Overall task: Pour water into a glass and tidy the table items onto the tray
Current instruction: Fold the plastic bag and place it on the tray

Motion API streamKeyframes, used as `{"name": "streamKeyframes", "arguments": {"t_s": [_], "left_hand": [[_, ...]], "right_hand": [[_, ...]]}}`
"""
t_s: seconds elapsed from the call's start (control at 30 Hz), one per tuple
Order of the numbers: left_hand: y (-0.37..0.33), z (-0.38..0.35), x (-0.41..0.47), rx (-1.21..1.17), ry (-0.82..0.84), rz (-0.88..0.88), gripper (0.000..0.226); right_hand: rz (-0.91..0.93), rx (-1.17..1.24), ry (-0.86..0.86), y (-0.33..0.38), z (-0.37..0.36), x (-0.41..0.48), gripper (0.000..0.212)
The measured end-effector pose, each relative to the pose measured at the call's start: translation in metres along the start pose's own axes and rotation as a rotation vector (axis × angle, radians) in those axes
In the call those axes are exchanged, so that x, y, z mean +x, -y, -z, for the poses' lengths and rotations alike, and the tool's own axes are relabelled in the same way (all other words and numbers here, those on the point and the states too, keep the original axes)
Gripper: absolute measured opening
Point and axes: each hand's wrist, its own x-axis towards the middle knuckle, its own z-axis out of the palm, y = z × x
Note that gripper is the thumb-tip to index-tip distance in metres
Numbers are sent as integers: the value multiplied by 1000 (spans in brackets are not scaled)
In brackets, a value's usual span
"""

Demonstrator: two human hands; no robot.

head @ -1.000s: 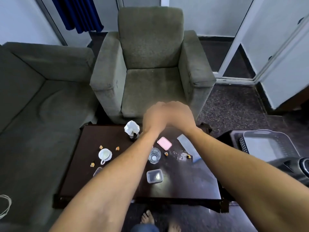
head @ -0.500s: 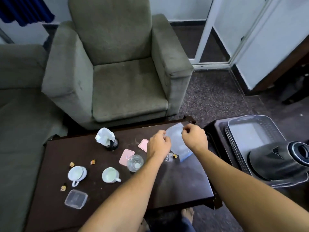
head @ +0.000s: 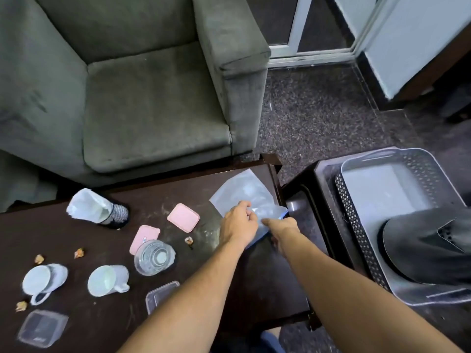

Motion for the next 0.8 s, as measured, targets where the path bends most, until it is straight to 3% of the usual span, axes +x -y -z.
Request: {"name": "streamKeyframes", "arguments": {"t_s": [0.13,0.27,0.4,0.53,0.6,0.7,0.8], "left_hand": [[-12,8,2,53,-81,-88,37],[-51,60,9,109,-235,-295,45],[-108,131,8,-26,-198,-486,53],[-158,200,-20,-274,-173,-502,22],[-178,233,-38,-351,-222,-528,6],[-199,283,-62,-463,-306,-554,12],[-210,328,-83,-583,-358,-580,14]], "right_hand": [[205,-201,-80,15,15,-11,12],[592,-484,-224,51,48,-58,17],[1062,-638,-315,110,88,-121,15],[1384,-690,-395,166,129,-195,15],[1482,-710,-439,189,147,-230,18],[1562,-673,-466,217,172,-275,30],[1520,-780,-443,236,195,-306,56]]}}
